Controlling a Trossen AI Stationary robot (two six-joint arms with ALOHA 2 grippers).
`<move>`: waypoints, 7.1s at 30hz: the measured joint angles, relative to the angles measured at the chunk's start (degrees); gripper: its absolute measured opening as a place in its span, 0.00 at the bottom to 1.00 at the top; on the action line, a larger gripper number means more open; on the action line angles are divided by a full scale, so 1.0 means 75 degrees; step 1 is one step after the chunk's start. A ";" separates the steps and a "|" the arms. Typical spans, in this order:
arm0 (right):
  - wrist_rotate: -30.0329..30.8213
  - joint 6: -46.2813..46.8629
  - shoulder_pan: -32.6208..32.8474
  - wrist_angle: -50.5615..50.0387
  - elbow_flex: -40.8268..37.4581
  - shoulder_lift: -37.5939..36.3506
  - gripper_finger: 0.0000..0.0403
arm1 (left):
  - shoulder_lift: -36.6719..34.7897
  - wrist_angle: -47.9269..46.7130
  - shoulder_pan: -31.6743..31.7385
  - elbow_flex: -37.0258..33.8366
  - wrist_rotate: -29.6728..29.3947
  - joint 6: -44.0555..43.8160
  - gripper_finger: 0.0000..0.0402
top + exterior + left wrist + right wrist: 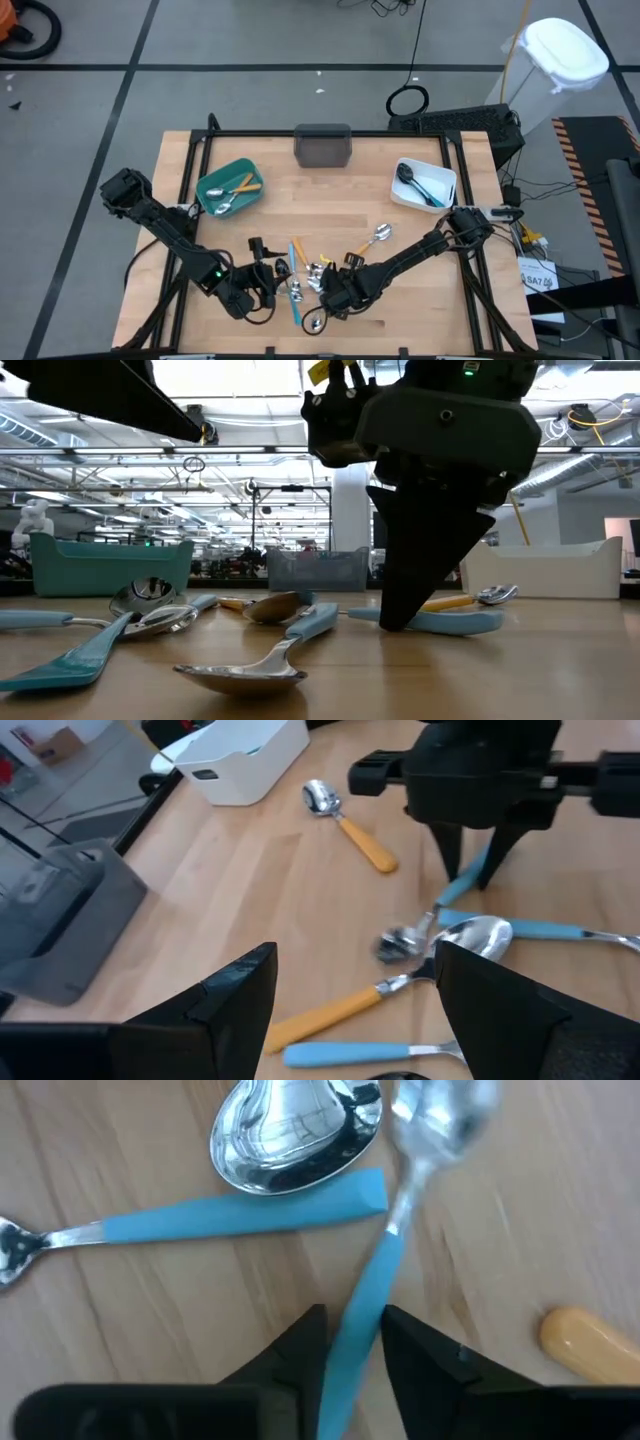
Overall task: Sort silverware by color (type)
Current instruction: Put the light blue spoon into the black bin
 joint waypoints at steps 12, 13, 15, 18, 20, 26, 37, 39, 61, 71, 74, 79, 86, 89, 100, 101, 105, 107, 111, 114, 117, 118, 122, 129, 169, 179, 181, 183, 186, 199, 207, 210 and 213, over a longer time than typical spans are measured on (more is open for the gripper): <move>0.0201 -0.0007 -0.0061 0.0065 -0.0012 -0.0043 0.08 | 0.0000 0.0115 0.0693 0.0000 0.0000 0.0908 0.67; 0.0203 -0.0076 -0.0080 0.0056 -0.0012 -0.0092 0.09 | 0.0000 0.0114 0.0730 0.0000 0.0002 0.0966 0.67; 0.0230 -0.0201 -0.0145 -0.0097 -0.0038 -0.0208 0.10 | 0.0000 0.0114 0.0799 0.0009 0.0122 0.1069 0.67; 0.0342 -0.0522 -0.0243 -0.0344 -0.0065 -0.0421 0.10 | -0.0005 0.0064 0.0904 0.0305 0.0654 0.1280 0.67; 0.0524 -0.0757 -0.0306 -0.0468 -0.0065 -0.0612 0.09 | -0.0017 0.0001 0.0944 0.0581 0.0798 0.1443 0.67; 0.0873 -0.1491 -0.0539 -0.1012 -0.0047 -0.1119 0.09 | -0.0020 -0.0898 0.0976 0.1237 0.0819 0.1369 0.67; 0.2171 -0.2819 -0.0718 -0.2043 -0.0041 -0.2023 0.09 | -0.0023 -0.2122 0.0965 0.1498 0.0831 0.0770 0.67; 0.2701 -0.3105 -0.0749 -0.2129 -0.0030 -0.2183 0.09 | -0.0023 -0.2172 0.0965 0.1498 0.0833 0.0709 0.67; 0.3501 -0.7392 -0.2666 -0.0793 -0.0534 -0.2640 0.09 | -0.0023 -0.2227 0.1145 0.1498 0.1132 0.0122 0.67; 0.2016 -0.9908 -0.4340 0.0906 -0.0537 -0.2640 0.09 | 0.0227 -0.3349 0.1145 0.1498 0.1147 -0.0083 0.67; 0.1608 -1.0974 -0.4823 0.1417 -0.0537 -0.2640 0.09 | 0.0250 -0.3604 0.1174 0.1495 0.1119 -0.0106 0.67; 0.0085 -1.2288 -0.5819 0.1964 -0.0534 -0.2636 0.09 | 0.0245 -0.3992 0.1409 0.1495 0.0735 -0.0344 0.67; -0.1451 -1.3534 -0.6965 0.2457 -0.0533 -0.2510 0.09 | 0.0245 -0.4382 0.1855 0.1495 0.0708 -0.0800 0.67; -0.2056 -1.3409 -0.7357 0.2575 -0.0534 -0.2468 0.09 | 0.0245 -0.4371 0.1987 0.1495 0.0705 -0.0834 0.67; -0.3103 -1.3305 -0.7881 0.3244 -0.0534 -0.1800 0.09 | 0.0245 -0.4296 0.2294 0.1495 0.0702 -0.0852 0.67; -0.3063 -1.3328 -0.7881 0.3255 -0.0534 -0.1720 0.09 | 0.0245 -0.4295 0.2305 0.1495 0.0702 -0.0847 0.67; -0.2911 -1.3321 -0.7898 0.3403 -0.0534 -0.1594 0.09 | 0.0245 -0.4266 0.2292 0.1495 0.0702 -0.0862 0.67; -0.2913 -1.3321 -0.7918 0.3426 -0.0531 -0.1529 0.09 | 0.0245 -0.4204 0.2288 0.1495 0.0704 -0.0845 0.67; -0.2904 -1.3134 -0.7977 0.3424 -0.0542 -0.1408 0.09 | 0.0245 -0.4147 0.2288 0.1495 0.0705 -0.0845 0.67; -0.2899 -1.2913 -0.8022 0.3588 -0.0526 -0.1346 0.09 | 0.0245 -0.4149 0.2270 0.1495 0.0704 -0.0845 0.67; -0.2904 -1.2803 -0.8035 0.3697 -0.0528 -0.1231 0.10 | 0.0245 -0.4145 0.2223 0.1495 0.0705 -0.0852 0.67; -0.2897 -1.2779 -0.8035 0.3702 -0.0528 -0.1211 0.10 | 0.0245 -0.4137 0.2197 0.1495 0.0705 -0.0845 0.67; -0.2886 -1.2628 -0.8035 0.3954 -0.0527 -0.1139 0.10 | 0.0245 -0.4117 0.2192 0.1495 0.0705 -0.0822 0.67; -0.2869 -1.2627 -0.8041 0.3935 -0.0539 -0.0900 0.10 | 0.0245 -0.4084 0.2193 0.1495 0.0707 -0.0813 0.67; -0.0872 -1.1867 -0.7236 0.3753 -0.0528 -0.1580 0.26 | 0.0251 -0.4009 0.2200 0.1495 0.0708 -0.0764 0.67; -0.4766 -0.8875 -0.6182 0.1716 -0.1055 -0.3283 0.26 | 0.0251 -0.4001 0.2190 0.1492 0.0722 -0.0891 0.67; -0.4860 -0.8577 -0.5720 0.1926 -0.1700 -0.3593 0.26 | 0.0251 -0.3984 0.2158 0.1492 0.0727 -0.0940 0.67; -0.4939 -0.8418 -0.5207 0.2573 -0.2476 -0.3909 0.26 | 0.0251 -0.3948 0.2125 0.1491 0.0736 -0.1004 0.67; -0.5113 -0.7907 -0.4461 0.3867 -0.3696 -0.4312 0.26 | 0.0251 -0.3902 0.2041 0.1489 0.0746 -0.1240 0.67; -0.1615 -0.5897 -0.1442 0.7055 -0.5602 -0.4296 0.26 | 0.0251 -0.2600 0.1581 0.1489 0.0755 -0.1338 0.67; -0.1502 -0.5709 -0.0756 0.9127 -0.5596 -0.3658 0.28 | 0.0251 -0.1962 0.1373 0.1489 0.0756 -0.1542 0.67; -0.1491 -0.5603 -0.0660 0.9853 -0.5596 -0.3243 0.30 | 0.0251 -0.1951 0.1220 0.1489 0.0772 -0.1838 0.67; -0.1492 -0.5530 -0.0569 1.0263 -0.5574 -0.2789 0.33 | 0.0252 -0.1946 0.0996 0.1489 0.0773 -0.2220 0.67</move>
